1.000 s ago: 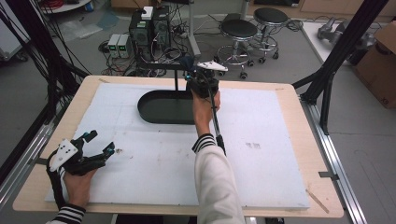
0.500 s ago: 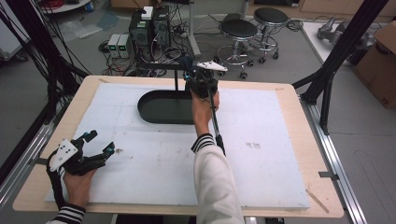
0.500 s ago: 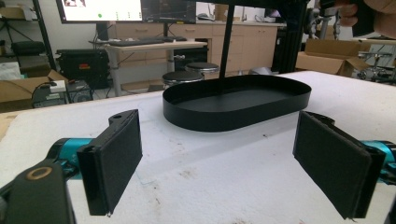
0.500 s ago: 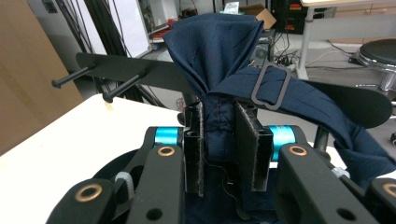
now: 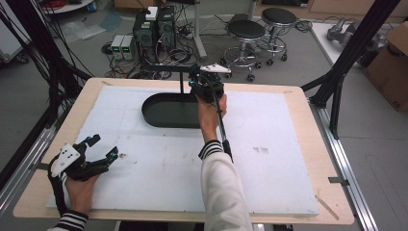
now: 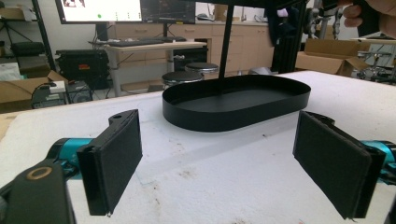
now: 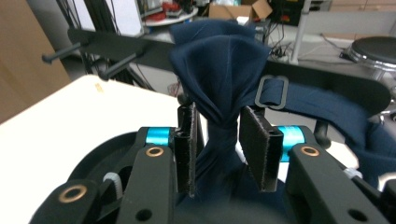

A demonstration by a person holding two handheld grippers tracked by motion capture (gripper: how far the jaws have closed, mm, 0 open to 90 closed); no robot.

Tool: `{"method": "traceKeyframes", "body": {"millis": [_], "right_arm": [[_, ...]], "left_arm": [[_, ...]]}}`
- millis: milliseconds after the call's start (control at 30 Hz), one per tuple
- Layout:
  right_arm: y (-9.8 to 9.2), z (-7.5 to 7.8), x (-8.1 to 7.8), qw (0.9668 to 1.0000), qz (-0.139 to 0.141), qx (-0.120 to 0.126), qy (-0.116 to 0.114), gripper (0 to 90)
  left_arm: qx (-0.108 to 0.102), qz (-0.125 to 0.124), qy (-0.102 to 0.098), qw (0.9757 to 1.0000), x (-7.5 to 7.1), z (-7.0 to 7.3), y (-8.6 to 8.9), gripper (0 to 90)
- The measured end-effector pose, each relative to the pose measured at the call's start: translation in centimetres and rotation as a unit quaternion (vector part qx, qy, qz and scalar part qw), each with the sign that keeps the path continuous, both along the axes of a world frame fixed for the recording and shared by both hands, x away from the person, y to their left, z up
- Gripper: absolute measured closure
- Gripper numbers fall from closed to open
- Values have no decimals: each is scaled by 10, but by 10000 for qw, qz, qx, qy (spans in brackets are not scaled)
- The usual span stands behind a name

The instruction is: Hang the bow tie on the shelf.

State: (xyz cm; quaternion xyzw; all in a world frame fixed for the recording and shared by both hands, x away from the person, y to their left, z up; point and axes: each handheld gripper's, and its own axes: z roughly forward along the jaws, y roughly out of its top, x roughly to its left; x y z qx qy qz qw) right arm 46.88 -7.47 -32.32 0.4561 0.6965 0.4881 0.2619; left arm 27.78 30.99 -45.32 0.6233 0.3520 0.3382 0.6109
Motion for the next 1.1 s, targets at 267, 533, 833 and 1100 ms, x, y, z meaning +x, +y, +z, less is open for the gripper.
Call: {"method": "traceKeyframes", "body": {"millis": [267,533,833,1100], "right_arm": [[0,6,-7,9999,112,-83,8,608],[-10,15,-14,9999,117,-5,-16,583],[-9,9,-10,9997,152,-117,160,546],[-1,8,-13,9979,309,-507,248,473]], "left_arm": [[1,1,-4,10000,0,0,0,159],[3,1,-4,10000,0,0,0,159],[-4,1,0,10000,0,0,0,159],[-4,-2,-18,10000,0,0,0,159]]}}
